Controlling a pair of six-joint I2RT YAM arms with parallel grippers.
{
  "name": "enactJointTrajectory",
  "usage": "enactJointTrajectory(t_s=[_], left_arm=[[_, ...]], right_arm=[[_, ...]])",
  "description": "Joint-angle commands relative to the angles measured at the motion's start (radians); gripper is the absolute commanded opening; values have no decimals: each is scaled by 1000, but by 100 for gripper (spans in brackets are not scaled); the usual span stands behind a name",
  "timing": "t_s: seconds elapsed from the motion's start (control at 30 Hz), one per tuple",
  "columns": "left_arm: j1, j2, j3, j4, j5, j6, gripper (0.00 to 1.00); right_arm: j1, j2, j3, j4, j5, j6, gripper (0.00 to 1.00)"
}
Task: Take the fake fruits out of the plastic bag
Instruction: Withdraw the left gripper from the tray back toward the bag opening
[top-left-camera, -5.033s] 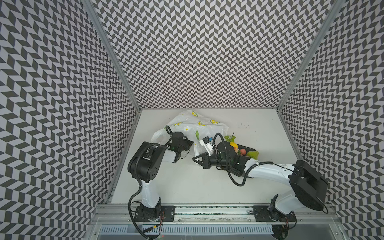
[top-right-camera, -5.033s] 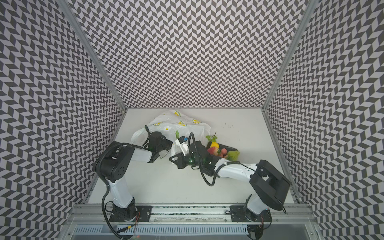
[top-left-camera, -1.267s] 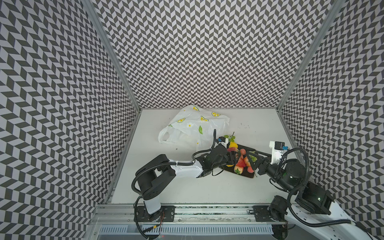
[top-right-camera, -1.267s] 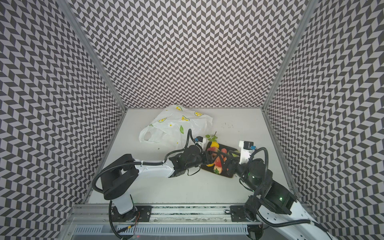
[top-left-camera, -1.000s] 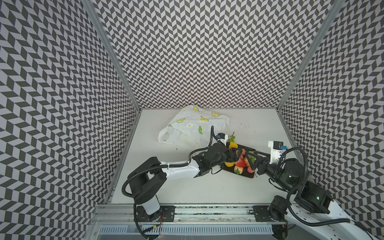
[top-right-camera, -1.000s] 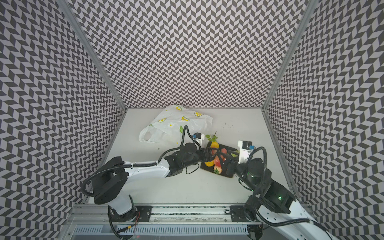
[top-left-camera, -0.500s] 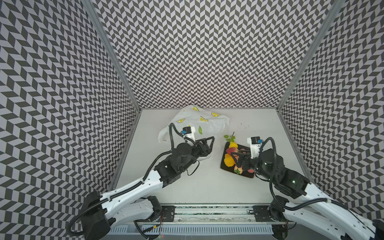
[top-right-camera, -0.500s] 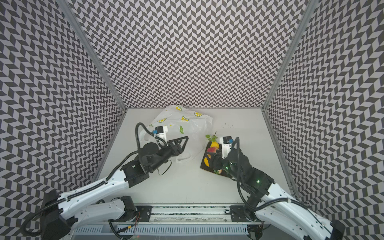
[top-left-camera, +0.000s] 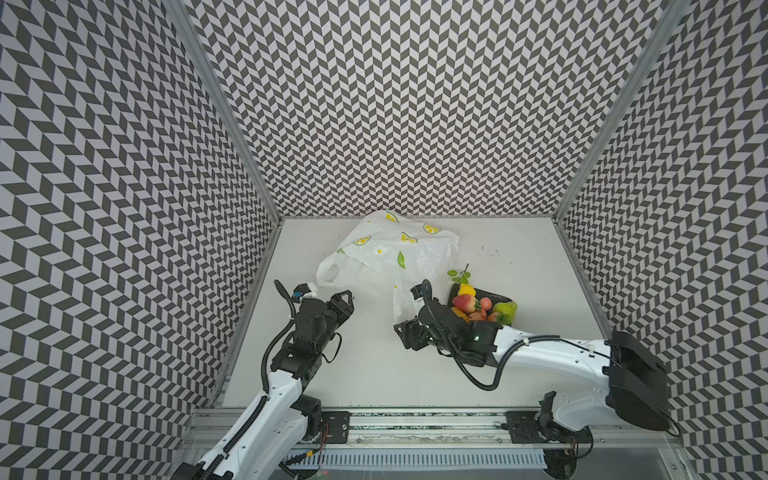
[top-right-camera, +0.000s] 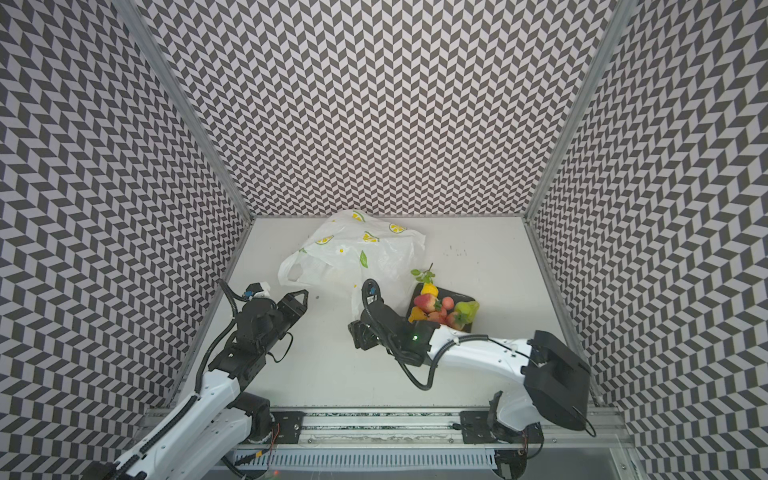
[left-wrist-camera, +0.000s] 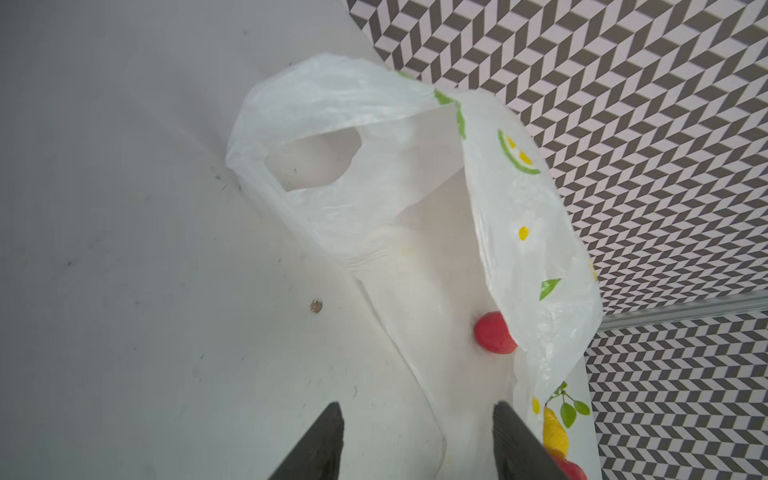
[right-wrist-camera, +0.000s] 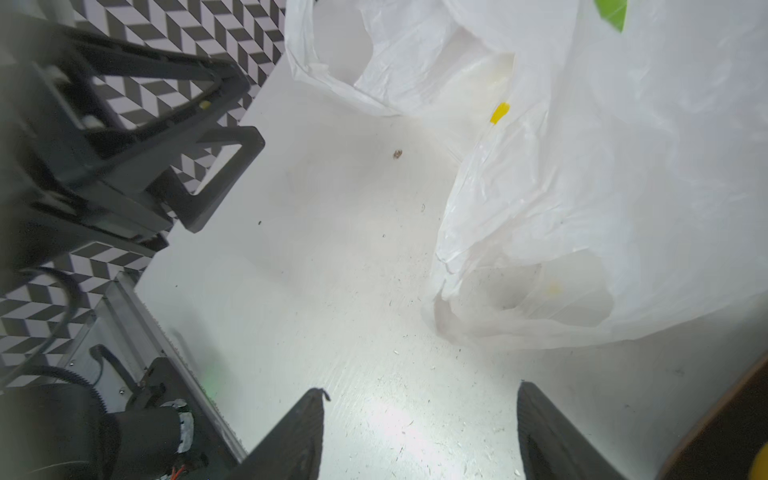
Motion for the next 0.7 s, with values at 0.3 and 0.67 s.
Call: enactJointTrajectory(t_s=[0.3, 0.67], left_arm=[[13, -1, 4, 36, 71, 1, 58], [14, -35, 15, 12, 73, 15, 57]], right_arm=[[15, 253, 134, 125, 154, 164, 58], [15, 363, 261, 57, 262, 140, 40]])
